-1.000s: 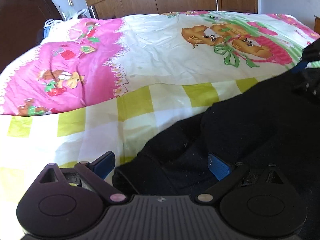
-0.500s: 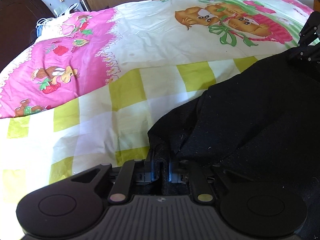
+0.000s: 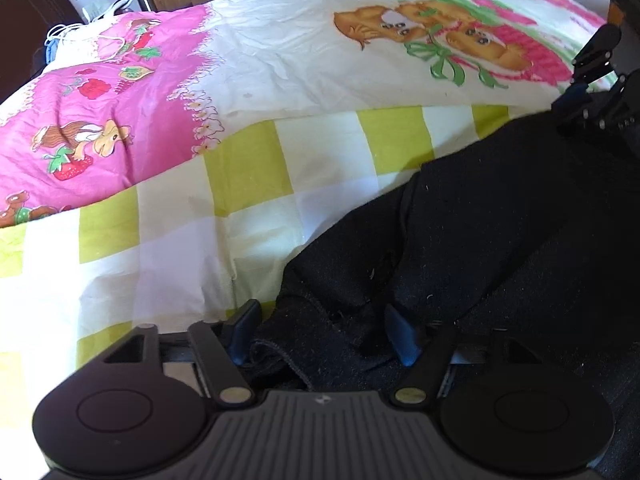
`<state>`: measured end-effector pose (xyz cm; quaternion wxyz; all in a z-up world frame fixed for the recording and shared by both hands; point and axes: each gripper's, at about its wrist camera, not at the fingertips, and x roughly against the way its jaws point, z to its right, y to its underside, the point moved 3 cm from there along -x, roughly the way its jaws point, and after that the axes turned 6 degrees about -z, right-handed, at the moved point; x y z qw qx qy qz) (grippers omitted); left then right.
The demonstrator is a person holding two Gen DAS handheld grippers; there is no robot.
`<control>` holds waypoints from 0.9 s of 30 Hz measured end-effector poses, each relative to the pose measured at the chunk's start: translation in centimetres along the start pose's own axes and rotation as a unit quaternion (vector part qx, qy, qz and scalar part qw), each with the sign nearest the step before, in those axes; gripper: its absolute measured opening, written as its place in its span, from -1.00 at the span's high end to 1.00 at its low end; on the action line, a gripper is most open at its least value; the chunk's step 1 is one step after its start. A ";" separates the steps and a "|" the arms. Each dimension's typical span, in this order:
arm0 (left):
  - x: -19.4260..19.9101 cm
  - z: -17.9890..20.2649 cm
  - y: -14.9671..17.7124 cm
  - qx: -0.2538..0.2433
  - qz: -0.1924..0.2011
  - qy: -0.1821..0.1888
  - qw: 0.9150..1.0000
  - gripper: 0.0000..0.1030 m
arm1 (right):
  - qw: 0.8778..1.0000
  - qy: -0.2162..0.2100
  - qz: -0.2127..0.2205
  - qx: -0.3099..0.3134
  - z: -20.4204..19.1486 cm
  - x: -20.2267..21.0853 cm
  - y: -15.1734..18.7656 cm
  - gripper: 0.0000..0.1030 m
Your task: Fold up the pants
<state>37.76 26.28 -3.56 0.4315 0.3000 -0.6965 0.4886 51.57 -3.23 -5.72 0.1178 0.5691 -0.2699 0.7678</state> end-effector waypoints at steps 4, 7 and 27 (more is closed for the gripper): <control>0.5 0.8 -0.3 0.001 -0.003 -0.002 1.000 0.47 | 1.000 0.014 0.005 0.000 -1.2 0.5 0.6 0.92; 1.6 1.4 -0.1 -0.001 0.011 -0.022 1.000 0.51 | 0.999 0.022 0.033 -0.030 -1.1 2.2 1.2 0.94; 15.9 10.9 22.4 -0.010 0.111 -0.032 0.993 0.44 | 0.993 0.018 0.097 -0.063 -25.3 19.6 22.7 0.94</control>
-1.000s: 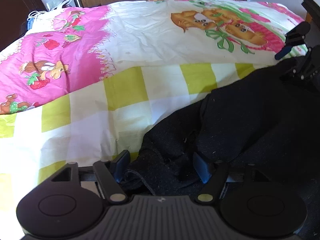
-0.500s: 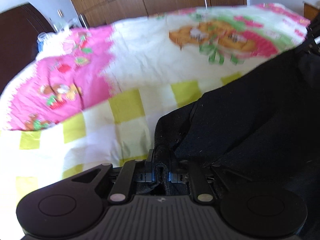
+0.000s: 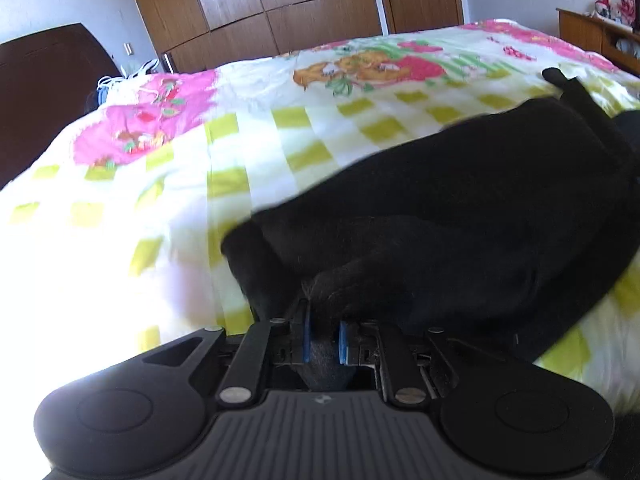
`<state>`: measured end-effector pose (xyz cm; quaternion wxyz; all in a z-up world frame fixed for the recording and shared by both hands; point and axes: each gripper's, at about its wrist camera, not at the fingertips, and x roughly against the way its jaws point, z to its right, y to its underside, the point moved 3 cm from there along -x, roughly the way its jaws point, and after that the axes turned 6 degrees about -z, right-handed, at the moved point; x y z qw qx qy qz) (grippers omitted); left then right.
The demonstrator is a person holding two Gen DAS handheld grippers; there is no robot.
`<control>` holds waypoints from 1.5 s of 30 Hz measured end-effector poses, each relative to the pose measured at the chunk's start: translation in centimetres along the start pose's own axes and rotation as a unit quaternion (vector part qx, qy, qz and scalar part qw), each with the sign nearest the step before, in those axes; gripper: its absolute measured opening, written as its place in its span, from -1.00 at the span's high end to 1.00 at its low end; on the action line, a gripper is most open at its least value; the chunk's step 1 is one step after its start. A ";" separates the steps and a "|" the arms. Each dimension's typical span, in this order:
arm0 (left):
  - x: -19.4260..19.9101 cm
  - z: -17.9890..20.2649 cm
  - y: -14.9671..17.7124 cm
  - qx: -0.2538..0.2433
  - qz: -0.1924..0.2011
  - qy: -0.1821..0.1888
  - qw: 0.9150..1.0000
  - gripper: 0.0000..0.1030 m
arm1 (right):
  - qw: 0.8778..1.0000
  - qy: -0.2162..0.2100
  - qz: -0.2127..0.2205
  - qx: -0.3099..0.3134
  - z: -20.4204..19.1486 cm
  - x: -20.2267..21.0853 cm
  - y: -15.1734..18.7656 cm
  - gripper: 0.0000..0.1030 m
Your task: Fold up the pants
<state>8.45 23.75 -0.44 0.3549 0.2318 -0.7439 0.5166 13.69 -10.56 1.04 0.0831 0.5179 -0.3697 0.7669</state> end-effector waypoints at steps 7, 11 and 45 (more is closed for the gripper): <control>1.0 -0.6 1.6 0.005 0.032 -0.040 0.999 0.38 | 0.997 0.014 -0.055 0.052 -5.5 -2.9 2.1 0.93; 2.0 -0.4 2.9 -0.010 0.057 -0.070 0.996 0.39 | 0.998 -0.003 -0.048 0.041 -6.3 -1.7 1.4 1.00; -0.3 3.6 8.5 -0.215 0.025 -0.179 0.960 0.46 | 0.992 -0.004 0.041 0.120 -21.9 -10.0 -9.5 0.71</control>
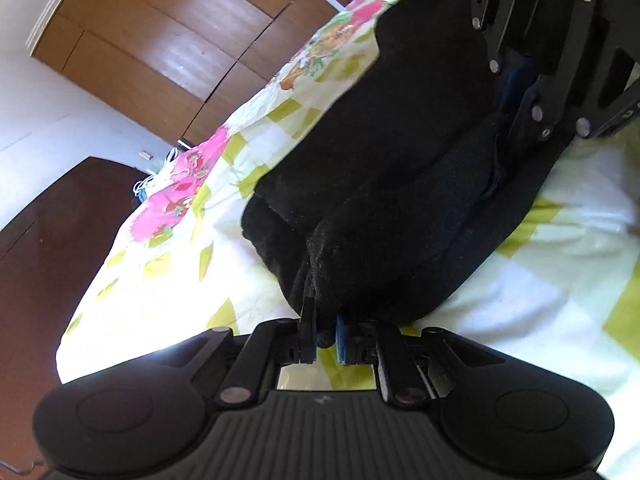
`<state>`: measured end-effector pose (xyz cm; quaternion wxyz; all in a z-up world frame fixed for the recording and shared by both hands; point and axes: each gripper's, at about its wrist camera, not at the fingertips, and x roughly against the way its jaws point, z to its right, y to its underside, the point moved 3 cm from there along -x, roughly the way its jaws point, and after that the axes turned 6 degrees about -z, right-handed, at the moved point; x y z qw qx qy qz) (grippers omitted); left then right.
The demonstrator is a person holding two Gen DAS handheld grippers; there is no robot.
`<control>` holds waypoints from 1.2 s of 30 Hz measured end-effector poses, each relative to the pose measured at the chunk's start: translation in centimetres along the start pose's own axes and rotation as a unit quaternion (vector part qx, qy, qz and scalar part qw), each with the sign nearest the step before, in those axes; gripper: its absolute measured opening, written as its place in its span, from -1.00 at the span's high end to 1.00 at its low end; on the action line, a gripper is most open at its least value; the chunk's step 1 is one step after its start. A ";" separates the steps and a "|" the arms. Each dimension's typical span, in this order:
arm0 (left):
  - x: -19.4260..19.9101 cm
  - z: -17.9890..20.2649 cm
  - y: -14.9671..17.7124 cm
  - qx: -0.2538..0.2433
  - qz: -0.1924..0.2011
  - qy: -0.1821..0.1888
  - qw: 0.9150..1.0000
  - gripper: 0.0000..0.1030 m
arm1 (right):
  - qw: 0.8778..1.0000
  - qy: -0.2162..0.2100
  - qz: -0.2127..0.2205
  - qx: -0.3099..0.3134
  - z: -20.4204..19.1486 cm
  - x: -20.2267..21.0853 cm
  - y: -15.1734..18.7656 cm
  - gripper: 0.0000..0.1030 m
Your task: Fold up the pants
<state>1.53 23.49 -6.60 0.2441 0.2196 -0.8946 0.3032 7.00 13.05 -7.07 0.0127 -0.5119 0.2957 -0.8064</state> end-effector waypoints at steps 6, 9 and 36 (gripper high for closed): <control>4.3 -3.1 -0.9 0.074 -0.004 0.014 0.997 0.44 | 0.993 -0.035 0.057 -0.092 3.4 6.0 1.3 0.53; 6.3 -3.4 -3.4 0.095 0.022 0.020 0.995 0.44 | 0.986 -0.003 0.073 -0.149 6.8 9.3 3.9 0.46; 2.9 15.3 -31.9 0.068 0.158 0.269 0.948 0.28 | 0.720 0.065 0.129 -0.679 42.5 8.7 35.2 0.51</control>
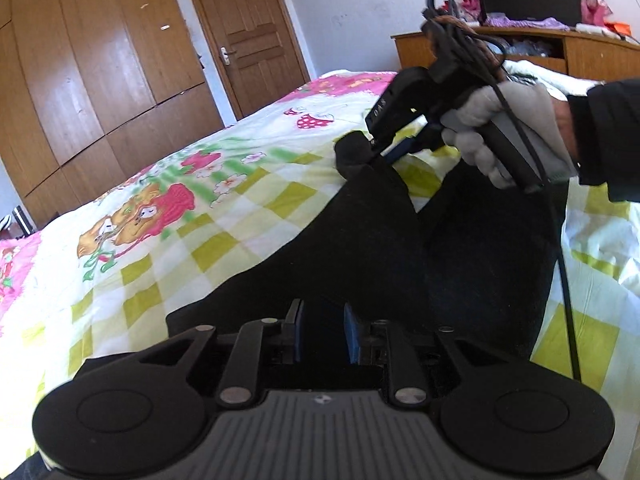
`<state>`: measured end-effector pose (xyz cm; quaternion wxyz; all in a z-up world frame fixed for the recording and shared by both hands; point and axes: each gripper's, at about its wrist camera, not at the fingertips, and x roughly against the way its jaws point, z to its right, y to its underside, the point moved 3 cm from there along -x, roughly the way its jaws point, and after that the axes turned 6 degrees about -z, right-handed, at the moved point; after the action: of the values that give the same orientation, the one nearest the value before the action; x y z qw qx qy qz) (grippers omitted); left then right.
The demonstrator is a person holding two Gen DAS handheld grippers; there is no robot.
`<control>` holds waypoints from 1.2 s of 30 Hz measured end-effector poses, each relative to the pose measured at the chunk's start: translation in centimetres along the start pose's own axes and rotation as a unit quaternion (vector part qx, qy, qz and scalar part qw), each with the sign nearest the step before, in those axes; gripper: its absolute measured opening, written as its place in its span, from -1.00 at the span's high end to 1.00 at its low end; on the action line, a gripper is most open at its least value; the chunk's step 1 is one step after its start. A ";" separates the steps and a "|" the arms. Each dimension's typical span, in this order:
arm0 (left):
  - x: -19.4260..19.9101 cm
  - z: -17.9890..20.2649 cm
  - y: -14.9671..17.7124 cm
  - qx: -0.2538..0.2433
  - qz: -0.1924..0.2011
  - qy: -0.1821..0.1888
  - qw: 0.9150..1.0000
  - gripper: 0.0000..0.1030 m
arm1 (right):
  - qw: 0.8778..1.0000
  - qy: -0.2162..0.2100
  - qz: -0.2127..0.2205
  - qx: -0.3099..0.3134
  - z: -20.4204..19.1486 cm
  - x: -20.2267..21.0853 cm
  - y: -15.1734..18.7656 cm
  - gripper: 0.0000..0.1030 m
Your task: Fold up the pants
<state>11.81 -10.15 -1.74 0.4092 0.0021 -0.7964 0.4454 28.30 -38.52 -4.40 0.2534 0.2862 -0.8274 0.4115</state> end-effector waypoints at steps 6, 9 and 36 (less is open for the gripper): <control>-0.3 0.4 0.1 0.000 -0.003 0.005 1.000 0.25 | 1.000 -0.012 0.009 -0.005 0.4 0.2 -0.1 0.60; -0.2 0.5 0.0 0.008 -0.003 0.009 1.000 0.24 | 1.000 -0.016 0.009 -0.015 0.8 -0.6 -0.7 0.54; -1.0 0.3 -0.2 0.015 0.001 0.016 1.000 0.15 | 0.996 0.052 0.023 0.063 -1.4 -2.1 -5.7 0.47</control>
<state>12.40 -10.85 -2.34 0.4216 0.0000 -0.7826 0.4581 33.94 -39.66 -2.03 0.2677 0.2606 -0.7919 0.4831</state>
